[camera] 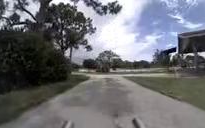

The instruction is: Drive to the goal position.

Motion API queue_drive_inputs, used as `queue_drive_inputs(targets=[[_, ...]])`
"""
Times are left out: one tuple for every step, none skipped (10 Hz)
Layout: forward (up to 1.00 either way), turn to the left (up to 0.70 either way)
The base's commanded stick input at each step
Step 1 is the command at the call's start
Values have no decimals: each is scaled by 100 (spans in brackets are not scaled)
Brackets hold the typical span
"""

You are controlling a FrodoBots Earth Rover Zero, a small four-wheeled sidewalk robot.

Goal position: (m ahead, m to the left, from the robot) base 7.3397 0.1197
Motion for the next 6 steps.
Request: queue_drive_inputs(targets=[[70, -1], [70, 0], [70, 0], [70, 0], [70, 0], [70, 0]])
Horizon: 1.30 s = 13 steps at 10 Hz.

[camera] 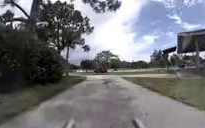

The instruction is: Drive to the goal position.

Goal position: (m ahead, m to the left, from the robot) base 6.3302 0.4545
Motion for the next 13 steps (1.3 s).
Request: queue_drive_inputs(targets=[[70, 0], [70, 0], [70, -13], [70, -28], [70, -17], [70, -3], [70, 0], [70, 0], [70, 0], [70, 0], [70, 0], [70, 0], [70, 0]])
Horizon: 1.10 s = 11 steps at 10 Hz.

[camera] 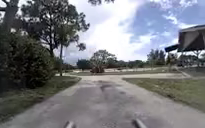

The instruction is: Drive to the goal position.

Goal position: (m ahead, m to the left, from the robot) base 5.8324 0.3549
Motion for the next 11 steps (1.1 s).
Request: queue_drive_inputs(targets=[[70, 0], [70, -7], [70, -24], [70, -25], [70, -16], [70, -1], [70, 0], [70, 0], [70, 0], [70, 0], [70, 0]])
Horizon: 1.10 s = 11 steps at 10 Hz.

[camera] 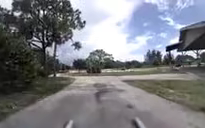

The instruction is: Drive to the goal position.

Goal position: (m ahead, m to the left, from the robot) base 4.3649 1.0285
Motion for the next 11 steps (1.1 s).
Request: queue_drive_inputs(targets=[[70, 0], [70, 0], [70, 0], [70, 0], [70, 0], [70, 0], [70, 0], [70, 0], [70, 0], [70, 0], [70, 0]])
